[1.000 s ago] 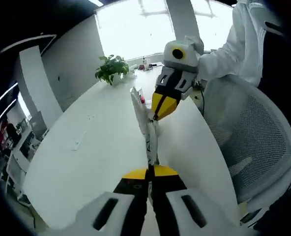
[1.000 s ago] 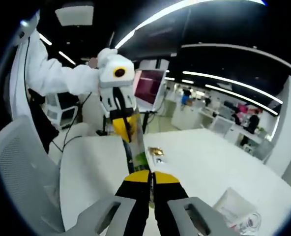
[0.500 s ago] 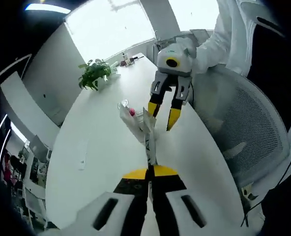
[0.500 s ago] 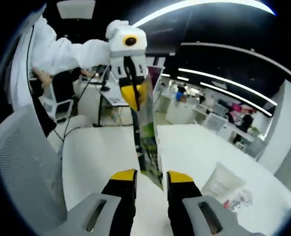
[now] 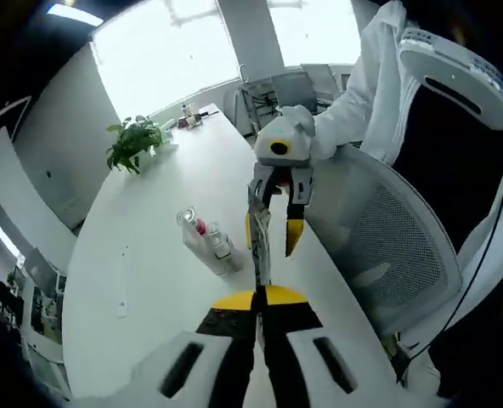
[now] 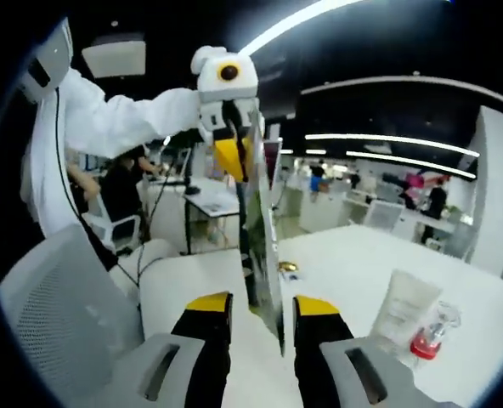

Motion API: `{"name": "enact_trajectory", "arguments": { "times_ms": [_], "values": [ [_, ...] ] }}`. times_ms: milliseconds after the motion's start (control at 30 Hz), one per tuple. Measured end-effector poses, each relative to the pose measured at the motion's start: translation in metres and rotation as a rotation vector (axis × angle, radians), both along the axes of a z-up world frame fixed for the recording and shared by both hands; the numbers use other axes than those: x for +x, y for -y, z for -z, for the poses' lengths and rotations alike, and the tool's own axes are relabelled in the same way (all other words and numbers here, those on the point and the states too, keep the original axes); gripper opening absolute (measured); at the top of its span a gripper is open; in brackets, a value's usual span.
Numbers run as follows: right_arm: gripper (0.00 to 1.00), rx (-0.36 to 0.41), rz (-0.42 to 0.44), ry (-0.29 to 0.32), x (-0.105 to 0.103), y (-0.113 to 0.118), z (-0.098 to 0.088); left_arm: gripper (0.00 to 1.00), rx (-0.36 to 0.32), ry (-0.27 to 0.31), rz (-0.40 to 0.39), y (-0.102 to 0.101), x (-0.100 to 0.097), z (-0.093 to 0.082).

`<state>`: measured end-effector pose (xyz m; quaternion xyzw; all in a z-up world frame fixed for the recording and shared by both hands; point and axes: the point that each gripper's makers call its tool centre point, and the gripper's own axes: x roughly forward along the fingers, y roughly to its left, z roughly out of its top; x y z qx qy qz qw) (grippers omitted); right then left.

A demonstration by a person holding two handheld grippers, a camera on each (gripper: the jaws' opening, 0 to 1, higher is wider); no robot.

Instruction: Arrange the skincare products in the storage area until every visible bottle or jar stands upright without overlapping.

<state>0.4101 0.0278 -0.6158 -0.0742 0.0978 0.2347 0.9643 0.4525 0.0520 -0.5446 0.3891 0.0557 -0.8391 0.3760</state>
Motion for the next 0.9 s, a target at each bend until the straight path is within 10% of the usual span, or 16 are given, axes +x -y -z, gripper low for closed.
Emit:
{"name": "enact_trajectory", "arguments": {
  "times_ms": [500, 900],
  "values": [
    [0.0, 0.053, 0.007, -0.09, 0.001, 0.002, 0.018, 0.01, 0.024, -0.123, 0.069, 0.013, -0.013, -0.003],
    [0.0, 0.307, 0.11, -0.337, 0.0, 0.009, 0.042, 0.01, 0.039, -0.165, -0.015, 0.031, -0.001, 0.02]
  ]
}}
